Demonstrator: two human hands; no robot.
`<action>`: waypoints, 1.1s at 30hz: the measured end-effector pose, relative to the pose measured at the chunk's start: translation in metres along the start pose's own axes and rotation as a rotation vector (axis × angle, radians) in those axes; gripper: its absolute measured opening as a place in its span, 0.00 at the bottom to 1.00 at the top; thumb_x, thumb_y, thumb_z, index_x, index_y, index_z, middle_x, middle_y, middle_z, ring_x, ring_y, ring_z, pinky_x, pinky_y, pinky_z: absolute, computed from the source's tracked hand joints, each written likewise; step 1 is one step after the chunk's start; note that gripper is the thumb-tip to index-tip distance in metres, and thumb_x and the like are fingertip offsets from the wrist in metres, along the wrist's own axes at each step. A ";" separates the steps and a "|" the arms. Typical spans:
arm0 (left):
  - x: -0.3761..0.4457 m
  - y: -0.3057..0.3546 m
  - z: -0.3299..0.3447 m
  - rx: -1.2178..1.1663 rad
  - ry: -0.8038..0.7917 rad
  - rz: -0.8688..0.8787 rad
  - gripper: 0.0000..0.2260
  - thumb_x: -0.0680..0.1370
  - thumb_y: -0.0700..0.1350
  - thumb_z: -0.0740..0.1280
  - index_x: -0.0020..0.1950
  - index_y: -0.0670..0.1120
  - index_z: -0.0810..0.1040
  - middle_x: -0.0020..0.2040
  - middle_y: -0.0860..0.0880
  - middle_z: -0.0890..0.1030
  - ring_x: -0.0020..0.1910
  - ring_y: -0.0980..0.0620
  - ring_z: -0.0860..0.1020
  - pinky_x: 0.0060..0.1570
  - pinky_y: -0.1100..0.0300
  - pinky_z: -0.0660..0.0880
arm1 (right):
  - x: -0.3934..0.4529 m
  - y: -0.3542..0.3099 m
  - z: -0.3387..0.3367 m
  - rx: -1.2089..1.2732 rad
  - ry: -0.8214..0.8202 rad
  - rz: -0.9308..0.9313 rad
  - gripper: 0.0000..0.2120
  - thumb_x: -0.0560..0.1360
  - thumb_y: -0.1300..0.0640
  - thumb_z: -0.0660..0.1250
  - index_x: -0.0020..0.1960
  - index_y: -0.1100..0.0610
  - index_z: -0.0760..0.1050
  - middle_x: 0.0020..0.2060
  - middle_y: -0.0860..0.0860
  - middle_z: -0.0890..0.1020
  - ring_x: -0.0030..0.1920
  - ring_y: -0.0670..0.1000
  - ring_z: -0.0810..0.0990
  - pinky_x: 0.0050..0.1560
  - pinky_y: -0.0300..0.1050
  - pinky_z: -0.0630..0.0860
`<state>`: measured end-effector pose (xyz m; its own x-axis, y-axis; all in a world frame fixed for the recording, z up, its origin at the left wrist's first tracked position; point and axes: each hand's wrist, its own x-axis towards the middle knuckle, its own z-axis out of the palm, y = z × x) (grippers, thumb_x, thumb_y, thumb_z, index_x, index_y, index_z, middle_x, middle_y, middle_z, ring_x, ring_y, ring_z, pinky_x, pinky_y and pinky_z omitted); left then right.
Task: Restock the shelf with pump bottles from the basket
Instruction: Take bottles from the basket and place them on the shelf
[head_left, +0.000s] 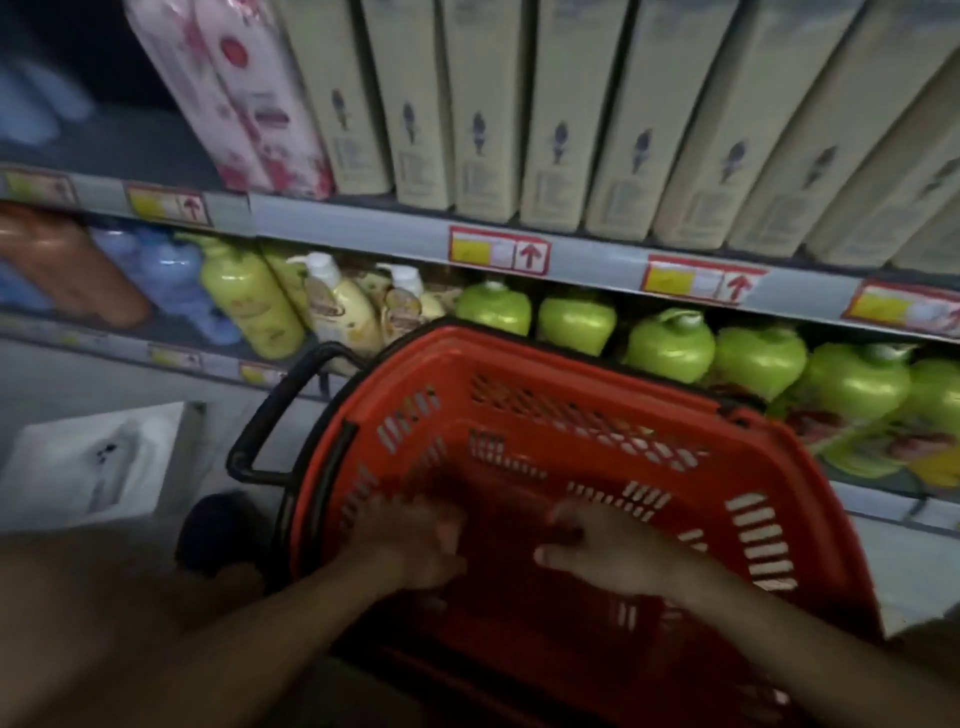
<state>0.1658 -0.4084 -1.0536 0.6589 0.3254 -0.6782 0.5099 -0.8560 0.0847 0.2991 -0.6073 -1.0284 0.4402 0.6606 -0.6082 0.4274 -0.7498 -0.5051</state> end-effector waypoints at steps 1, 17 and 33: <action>0.002 -0.002 0.004 0.018 -0.043 0.006 0.39 0.63 0.70 0.62 0.73 0.60 0.63 0.73 0.51 0.71 0.70 0.42 0.72 0.66 0.45 0.66 | 0.004 -0.005 0.003 -0.060 -0.013 -0.029 0.23 0.71 0.37 0.69 0.63 0.45 0.75 0.60 0.46 0.81 0.61 0.47 0.79 0.64 0.43 0.74; -0.036 0.031 -0.134 -1.168 -0.374 0.229 0.31 0.65 0.69 0.72 0.51 0.44 0.86 0.45 0.39 0.86 0.43 0.46 0.85 0.53 0.47 0.82 | 0.012 0.010 -0.020 0.396 0.160 -0.344 0.35 0.61 0.48 0.83 0.63 0.45 0.70 0.57 0.42 0.81 0.58 0.42 0.79 0.60 0.43 0.76; -0.036 0.097 -0.084 -1.151 0.339 0.429 0.20 0.75 0.39 0.73 0.64 0.55 0.75 0.57 0.53 0.83 0.53 0.64 0.81 0.52 0.67 0.75 | -0.021 -0.003 -0.065 1.065 0.287 -0.215 0.20 0.71 0.51 0.73 0.63 0.53 0.79 0.54 0.55 0.86 0.50 0.53 0.86 0.42 0.42 0.81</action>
<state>0.2372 -0.4694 -0.9598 0.9102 0.3415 -0.2345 0.2933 -0.1315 0.9469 0.3399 -0.6162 -0.9741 0.6627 0.6612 -0.3516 -0.3165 -0.1782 -0.9317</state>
